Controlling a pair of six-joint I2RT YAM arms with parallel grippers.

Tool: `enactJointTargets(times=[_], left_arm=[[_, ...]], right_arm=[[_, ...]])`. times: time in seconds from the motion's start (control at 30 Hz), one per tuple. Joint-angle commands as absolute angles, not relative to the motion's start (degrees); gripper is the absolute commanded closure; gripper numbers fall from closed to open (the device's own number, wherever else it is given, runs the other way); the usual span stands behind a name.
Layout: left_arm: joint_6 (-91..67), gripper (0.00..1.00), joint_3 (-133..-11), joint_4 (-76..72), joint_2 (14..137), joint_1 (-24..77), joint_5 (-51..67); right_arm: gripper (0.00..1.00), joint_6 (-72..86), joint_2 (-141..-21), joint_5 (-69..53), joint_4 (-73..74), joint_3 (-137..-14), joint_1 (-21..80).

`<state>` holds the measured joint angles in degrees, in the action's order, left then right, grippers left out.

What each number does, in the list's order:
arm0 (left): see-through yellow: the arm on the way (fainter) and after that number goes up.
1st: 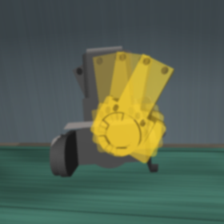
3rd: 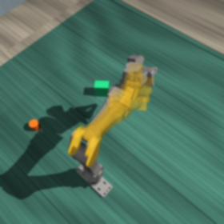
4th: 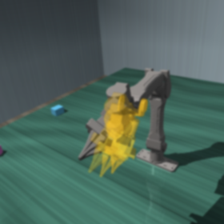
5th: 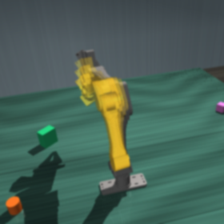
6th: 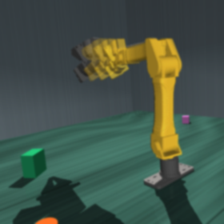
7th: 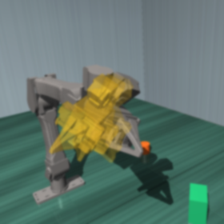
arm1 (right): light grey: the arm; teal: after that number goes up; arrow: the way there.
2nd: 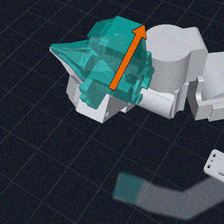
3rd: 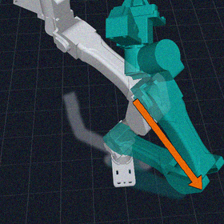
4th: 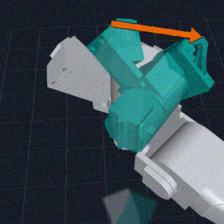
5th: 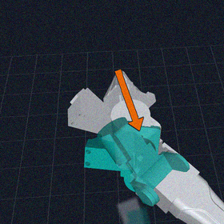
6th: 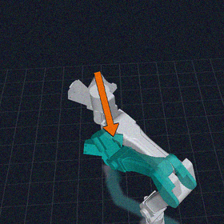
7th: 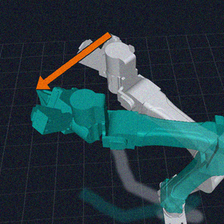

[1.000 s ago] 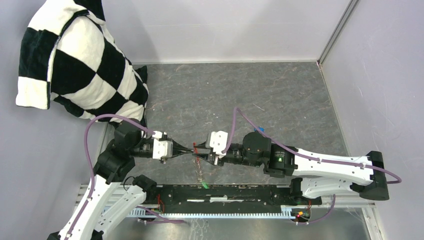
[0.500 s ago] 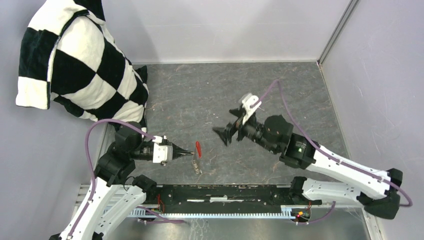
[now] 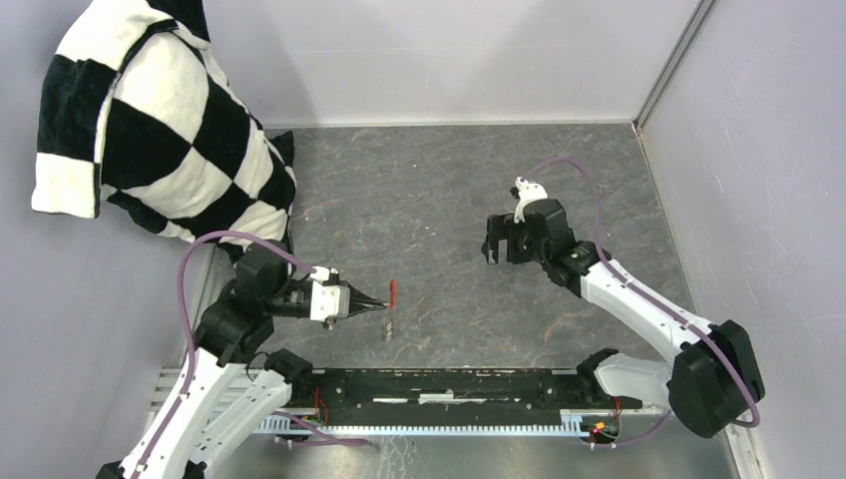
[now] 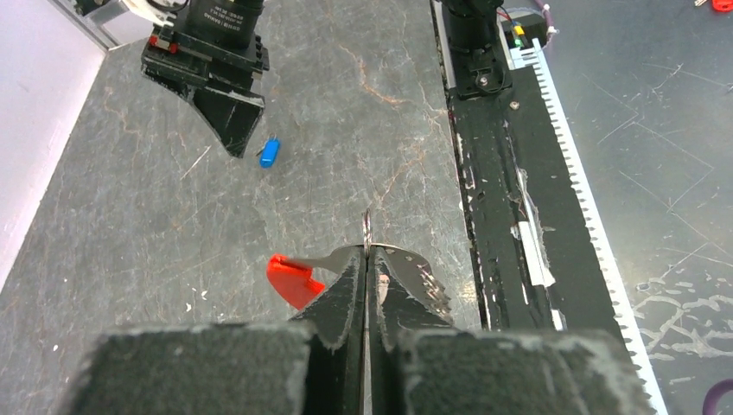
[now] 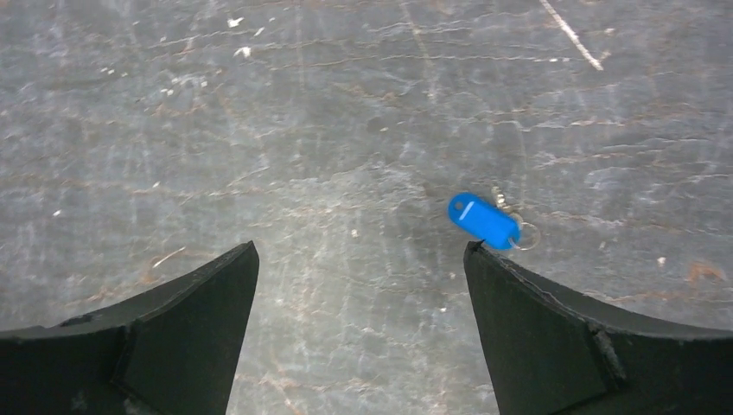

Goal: Put the keys on the keyring
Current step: Pick up the key from the center of the board.

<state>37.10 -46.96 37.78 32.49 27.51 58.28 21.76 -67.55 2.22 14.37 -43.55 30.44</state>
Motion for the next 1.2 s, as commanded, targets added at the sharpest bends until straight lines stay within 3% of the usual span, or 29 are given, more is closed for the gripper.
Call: enactJointTargets(times=[0.0, 0.1, 0.4, 0.6, 0.93, 1.17], left_arm=[[36.57, 0.98, -46.61, 37.46, 32.37, 27.60, 57.65], [36.11, 0.98, -46.69, 37.67, 32.61, 27.60, 57.19], [36.39, 0.98, -46.58, 38.06, 33.21, 27.60, 57.93], [36.83, 0.98, -47.19, 38.06, 33.50, 27.60, 58.31], [37.16, 0.98, -46.69, 38.06, 32.41, 27.60, 58.69], [37.40, 0.98, -47.07, 38.07, 32.27, 27.60, 58.57]], right_arm=[[0.09, 21.65, -68.43, 6.26, 9.08, -39.40, 27.47], [0.22, 21.56, -70.50, 5.30, 6.42, -35.86, 23.99], [0.28, 19.14, -77.52, 2.98, 4.06, -35.02, 20.75], [0.44, 23.40, -80.13, 4.20, 2.27, -35.00, 19.52], [0.45, 29.96, -78.81, 6.86, 2.09, -33.34, 17.69], [0.57, 34.08, -79.90, 6.05, 1.13, -32.67, 15.62]])
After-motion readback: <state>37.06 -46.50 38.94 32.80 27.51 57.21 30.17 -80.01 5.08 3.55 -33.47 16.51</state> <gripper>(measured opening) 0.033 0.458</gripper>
